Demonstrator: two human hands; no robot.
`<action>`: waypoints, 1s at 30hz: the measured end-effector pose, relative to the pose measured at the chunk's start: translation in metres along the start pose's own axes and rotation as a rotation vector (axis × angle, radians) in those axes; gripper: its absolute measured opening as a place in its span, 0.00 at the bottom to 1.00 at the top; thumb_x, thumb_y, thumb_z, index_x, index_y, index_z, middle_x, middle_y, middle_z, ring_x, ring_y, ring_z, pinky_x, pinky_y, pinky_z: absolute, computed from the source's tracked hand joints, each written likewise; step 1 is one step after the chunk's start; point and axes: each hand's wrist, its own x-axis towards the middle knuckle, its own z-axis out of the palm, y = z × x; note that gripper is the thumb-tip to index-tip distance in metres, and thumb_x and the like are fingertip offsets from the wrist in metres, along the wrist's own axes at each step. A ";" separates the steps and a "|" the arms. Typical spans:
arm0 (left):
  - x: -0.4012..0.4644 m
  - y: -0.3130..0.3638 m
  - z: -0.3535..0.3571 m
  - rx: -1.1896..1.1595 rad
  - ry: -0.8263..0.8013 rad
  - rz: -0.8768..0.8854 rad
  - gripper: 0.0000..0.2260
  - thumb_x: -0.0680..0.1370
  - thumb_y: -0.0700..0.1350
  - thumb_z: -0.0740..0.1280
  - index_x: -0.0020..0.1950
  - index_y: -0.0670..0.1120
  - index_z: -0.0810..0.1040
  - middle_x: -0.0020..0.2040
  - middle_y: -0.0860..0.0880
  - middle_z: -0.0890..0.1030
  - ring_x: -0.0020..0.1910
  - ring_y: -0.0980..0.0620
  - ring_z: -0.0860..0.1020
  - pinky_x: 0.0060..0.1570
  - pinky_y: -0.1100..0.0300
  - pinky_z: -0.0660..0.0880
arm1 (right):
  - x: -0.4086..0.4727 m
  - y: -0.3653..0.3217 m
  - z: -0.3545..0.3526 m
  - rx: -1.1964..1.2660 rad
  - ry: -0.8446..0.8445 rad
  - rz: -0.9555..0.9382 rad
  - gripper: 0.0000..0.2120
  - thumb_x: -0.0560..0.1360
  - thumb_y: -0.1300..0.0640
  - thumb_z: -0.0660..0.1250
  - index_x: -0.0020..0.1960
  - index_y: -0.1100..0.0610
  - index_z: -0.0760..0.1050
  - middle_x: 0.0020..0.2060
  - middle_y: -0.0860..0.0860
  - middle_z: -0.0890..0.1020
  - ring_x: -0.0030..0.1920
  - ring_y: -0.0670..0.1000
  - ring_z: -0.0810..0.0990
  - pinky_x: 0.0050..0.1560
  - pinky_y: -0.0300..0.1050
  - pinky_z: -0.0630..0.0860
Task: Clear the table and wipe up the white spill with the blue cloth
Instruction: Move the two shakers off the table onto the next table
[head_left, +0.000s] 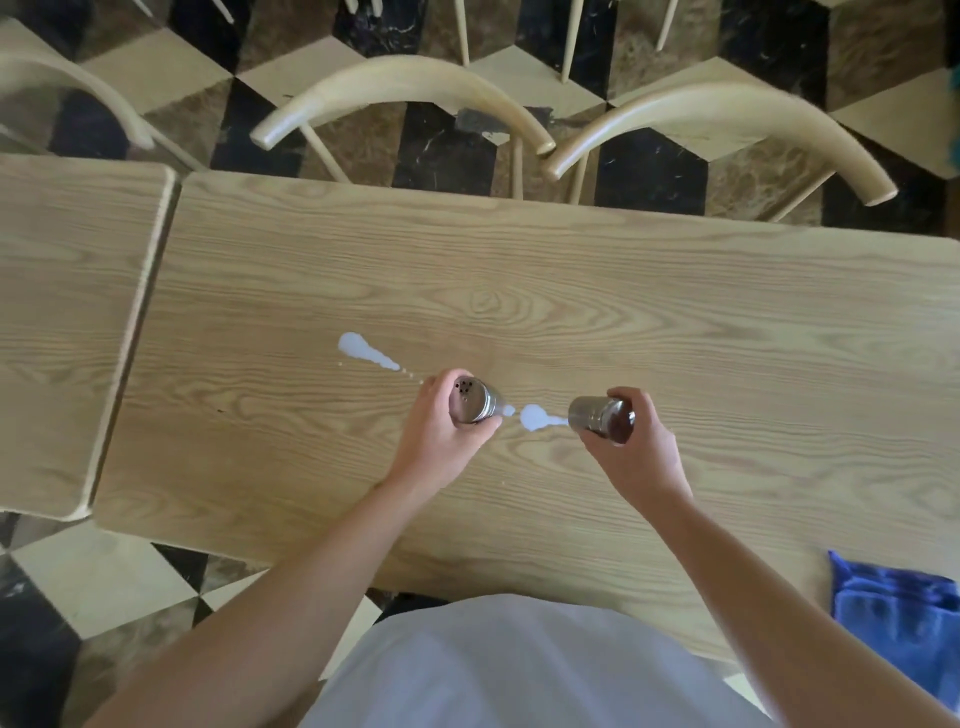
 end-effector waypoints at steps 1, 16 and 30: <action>-0.010 -0.003 -0.002 -0.006 -0.017 -0.040 0.19 0.67 0.49 0.77 0.54 0.53 0.75 0.45 0.58 0.75 0.43 0.59 0.75 0.45 0.64 0.72 | -0.008 0.005 -0.001 -0.009 -0.010 0.001 0.26 0.69 0.50 0.77 0.63 0.47 0.70 0.45 0.44 0.79 0.47 0.49 0.80 0.47 0.42 0.72; -0.153 -0.055 -0.015 -0.015 -0.203 -0.291 0.22 0.62 0.56 0.74 0.50 0.50 0.72 0.49 0.51 0.75 0.46 0.52 0.76 0.46 0.56 0.76 | -0.092 0.012 0.044 -0.293 -0.308 -0.159 0.22 0.67 0.55 0.77 0.56 0.49 0.71 0.41 0.44 0.78 0.41 0.48 0.77 0.39 0.40 0.69; -0.276 -0.229 -0.181 -0.256 0.190 -0.446 0.22 0.68 0.44 0.78 0.55 0.56 0.72 0.50 0.55 0.80 0.51 0.56 0.79 0.52 0.59 0.78 | -0.201 -0.095 0.239 -0.418 -0.416 -0.463 0.24 0.65 0.53 0.73 0.56 0.39 0.68 0.45 0.45 0.80 0.46 0.49 0.81 0.45 0.46 0.80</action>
